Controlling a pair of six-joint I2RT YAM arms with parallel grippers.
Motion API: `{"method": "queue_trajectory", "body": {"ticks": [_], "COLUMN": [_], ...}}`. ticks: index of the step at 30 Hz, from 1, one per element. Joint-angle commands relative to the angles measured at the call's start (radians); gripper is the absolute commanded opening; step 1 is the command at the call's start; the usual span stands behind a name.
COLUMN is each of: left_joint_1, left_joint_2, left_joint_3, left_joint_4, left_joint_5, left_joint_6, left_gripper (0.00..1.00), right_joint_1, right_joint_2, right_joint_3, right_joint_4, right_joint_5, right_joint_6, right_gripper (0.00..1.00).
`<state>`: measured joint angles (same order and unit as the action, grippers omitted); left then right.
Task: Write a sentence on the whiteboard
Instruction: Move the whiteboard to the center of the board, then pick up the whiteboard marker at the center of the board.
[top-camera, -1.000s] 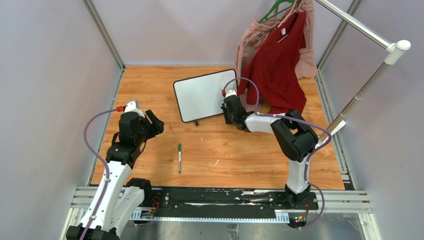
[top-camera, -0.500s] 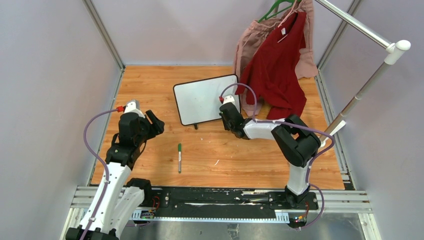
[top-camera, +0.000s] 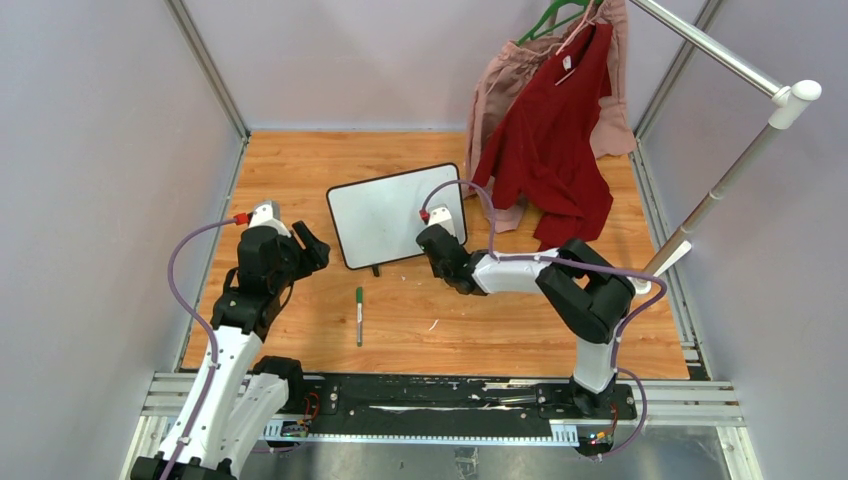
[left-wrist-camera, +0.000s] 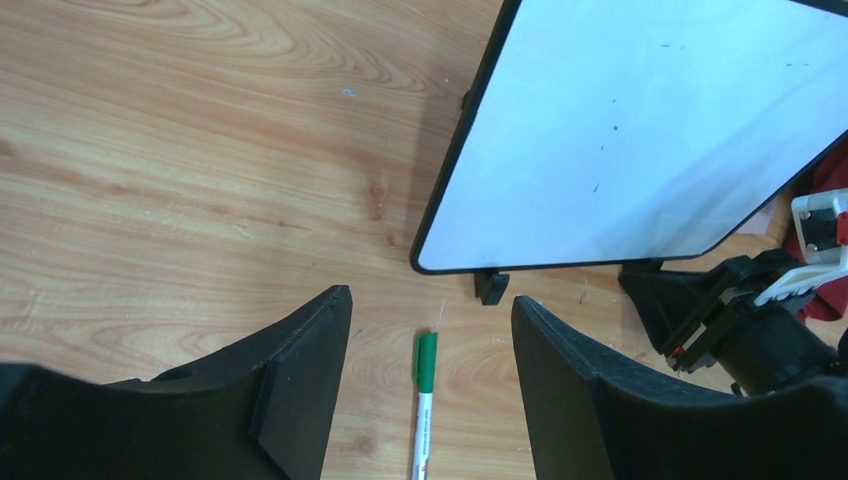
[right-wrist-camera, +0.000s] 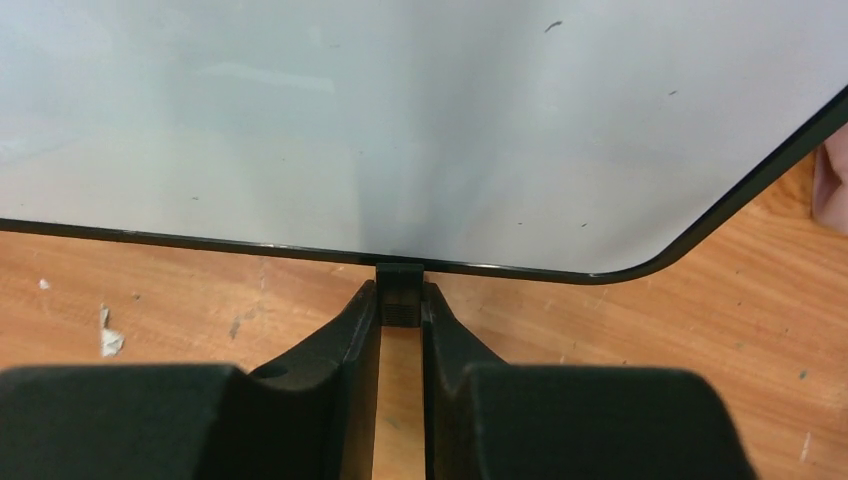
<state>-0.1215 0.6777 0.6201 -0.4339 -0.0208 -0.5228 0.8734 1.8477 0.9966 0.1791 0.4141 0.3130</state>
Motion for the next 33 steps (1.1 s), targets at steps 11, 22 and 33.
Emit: {"method": "queue_trajectory", "body": {"ticks": [11,22,33], "left_joint_1": [-0.021,-0.021,-0.024], "left_joint_2": [-0.020,-0.016,-0.028], "left_joint_3": [-0.014,-0.013,-0.001], "left_joint_4": [0.014,0.015,0.008], "left_joint_5": [0.015,0.015,0.030], "left_joint_6": [0.008,0.009,0.018], "left_gripper": [0.65,0.65,0.67], "right_joint_1": [0.000,-0.065,-0.023], "right_joint_2": [-0.033,-0.035,-0.206], "right_joint_3": [-0.029,-0.038,-0.104], "right_joint_4": [-0.175,-0.097,-0.098], "right_joint_5": [0.171,0.077,-0.003], "right_joint_6": [0.149,0.017,0.016], "right_gripper": [0.00,0.00,0.66]}}
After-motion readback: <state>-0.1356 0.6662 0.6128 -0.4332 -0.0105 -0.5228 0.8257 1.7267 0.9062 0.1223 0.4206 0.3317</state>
